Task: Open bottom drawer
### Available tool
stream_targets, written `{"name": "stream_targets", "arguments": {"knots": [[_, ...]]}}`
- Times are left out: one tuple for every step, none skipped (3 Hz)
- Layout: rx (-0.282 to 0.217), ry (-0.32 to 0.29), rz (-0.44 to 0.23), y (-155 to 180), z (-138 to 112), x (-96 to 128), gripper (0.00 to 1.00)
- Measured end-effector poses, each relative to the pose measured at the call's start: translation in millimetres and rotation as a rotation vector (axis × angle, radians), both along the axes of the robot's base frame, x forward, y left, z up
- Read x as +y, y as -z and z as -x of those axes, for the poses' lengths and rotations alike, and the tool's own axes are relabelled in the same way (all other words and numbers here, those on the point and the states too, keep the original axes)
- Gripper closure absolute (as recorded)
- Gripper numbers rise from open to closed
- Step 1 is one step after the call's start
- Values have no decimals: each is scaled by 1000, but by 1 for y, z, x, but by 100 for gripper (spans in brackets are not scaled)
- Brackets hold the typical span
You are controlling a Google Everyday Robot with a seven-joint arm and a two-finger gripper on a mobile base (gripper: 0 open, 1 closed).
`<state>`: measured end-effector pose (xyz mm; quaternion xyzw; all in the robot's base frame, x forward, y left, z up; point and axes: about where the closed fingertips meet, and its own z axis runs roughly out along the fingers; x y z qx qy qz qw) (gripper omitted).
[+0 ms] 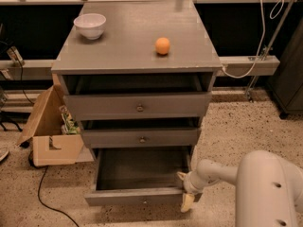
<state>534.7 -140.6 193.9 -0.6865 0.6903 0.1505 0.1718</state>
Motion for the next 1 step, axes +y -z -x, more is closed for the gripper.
{"name": "stream_targets", "arguments": {"knots": [[-63,13,-50,-39,4,-26,0]]}}
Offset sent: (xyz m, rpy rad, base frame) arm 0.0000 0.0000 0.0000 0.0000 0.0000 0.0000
